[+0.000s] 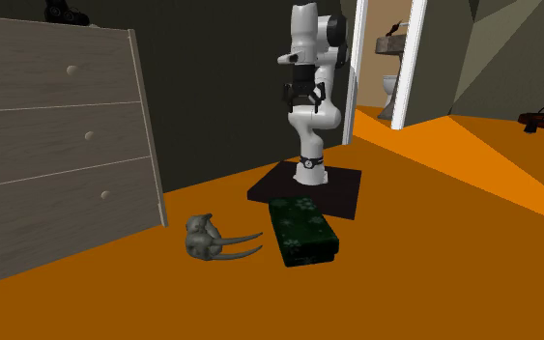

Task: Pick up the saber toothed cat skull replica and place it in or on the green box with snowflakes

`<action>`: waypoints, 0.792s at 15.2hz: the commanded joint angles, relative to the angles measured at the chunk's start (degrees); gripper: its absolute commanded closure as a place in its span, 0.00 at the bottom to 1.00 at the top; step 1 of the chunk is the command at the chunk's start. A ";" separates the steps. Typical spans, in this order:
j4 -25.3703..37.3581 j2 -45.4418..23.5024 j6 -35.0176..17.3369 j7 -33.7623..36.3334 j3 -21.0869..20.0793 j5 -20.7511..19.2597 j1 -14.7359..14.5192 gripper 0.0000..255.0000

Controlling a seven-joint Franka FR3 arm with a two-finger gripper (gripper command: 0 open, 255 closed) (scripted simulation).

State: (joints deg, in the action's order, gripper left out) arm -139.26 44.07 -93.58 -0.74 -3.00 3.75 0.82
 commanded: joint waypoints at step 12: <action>-0.54 -19.75 -21.94 11.35 -2.93 1.35 4.17 0.00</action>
State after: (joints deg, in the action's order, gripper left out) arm -140.21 26.30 -113.67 9.35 -5.61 5.03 4.66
